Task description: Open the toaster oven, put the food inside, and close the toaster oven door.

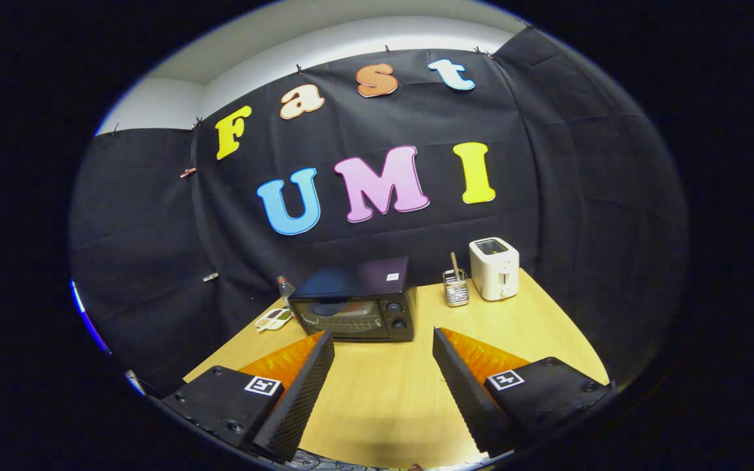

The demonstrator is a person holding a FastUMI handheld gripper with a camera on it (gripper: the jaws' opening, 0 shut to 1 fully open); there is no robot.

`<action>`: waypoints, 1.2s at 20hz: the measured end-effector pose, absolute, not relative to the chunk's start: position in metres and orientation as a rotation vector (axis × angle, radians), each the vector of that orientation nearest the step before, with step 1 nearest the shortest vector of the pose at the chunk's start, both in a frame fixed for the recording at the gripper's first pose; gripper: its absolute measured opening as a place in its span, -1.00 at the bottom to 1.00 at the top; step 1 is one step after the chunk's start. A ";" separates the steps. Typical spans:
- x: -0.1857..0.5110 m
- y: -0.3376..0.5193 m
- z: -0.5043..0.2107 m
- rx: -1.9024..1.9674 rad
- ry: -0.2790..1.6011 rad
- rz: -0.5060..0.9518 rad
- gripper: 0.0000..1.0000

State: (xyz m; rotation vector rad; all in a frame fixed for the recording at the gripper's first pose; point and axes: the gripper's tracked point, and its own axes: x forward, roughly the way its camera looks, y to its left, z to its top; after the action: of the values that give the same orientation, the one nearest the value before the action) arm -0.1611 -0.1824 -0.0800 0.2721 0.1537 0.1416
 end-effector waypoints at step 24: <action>-0.175 -0.234 -0.033 0.185 0.056 -0.019 0.96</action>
State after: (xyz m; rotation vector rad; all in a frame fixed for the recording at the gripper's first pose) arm -0.1749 -0.2341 -0.0334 0.1848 0.0557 -0.0186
